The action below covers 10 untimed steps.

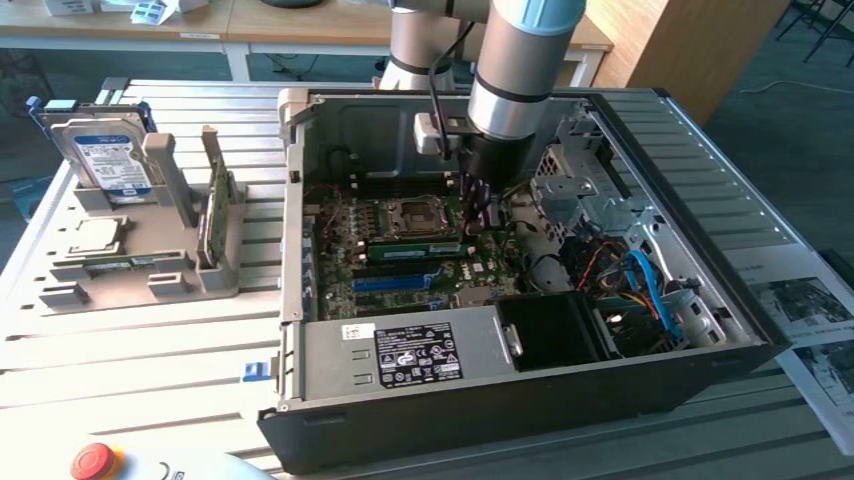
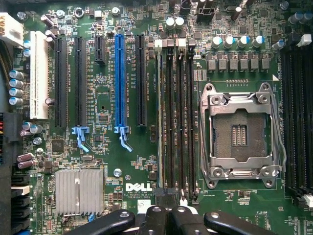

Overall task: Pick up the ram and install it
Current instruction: 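Press down the ram until it locks into place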

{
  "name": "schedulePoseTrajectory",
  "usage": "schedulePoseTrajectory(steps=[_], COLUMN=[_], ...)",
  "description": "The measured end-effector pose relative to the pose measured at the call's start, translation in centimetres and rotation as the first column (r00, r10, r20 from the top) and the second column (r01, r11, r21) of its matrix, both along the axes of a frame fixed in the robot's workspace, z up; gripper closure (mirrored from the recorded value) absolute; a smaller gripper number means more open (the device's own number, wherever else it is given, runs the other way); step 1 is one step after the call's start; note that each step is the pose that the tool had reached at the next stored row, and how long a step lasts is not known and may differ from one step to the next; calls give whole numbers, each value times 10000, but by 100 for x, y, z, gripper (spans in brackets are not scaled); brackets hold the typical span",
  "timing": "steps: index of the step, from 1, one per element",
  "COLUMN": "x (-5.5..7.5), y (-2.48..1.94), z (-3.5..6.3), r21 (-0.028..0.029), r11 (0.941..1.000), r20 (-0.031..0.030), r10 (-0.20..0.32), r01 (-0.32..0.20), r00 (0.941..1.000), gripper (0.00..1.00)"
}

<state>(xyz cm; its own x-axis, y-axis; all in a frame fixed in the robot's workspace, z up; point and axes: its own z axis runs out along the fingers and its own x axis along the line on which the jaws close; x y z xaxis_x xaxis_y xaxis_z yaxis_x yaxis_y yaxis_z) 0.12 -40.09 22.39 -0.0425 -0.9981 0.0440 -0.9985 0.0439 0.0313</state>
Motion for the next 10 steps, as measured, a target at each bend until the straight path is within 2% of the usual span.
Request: schedulePoseTrajectory(steps=[10], x=[0], y=[0], z=[-14], r21=[-1], r11=[10000], r20=[0], r10=[-1], r01=[1], r00=[10000], gripper=[90])
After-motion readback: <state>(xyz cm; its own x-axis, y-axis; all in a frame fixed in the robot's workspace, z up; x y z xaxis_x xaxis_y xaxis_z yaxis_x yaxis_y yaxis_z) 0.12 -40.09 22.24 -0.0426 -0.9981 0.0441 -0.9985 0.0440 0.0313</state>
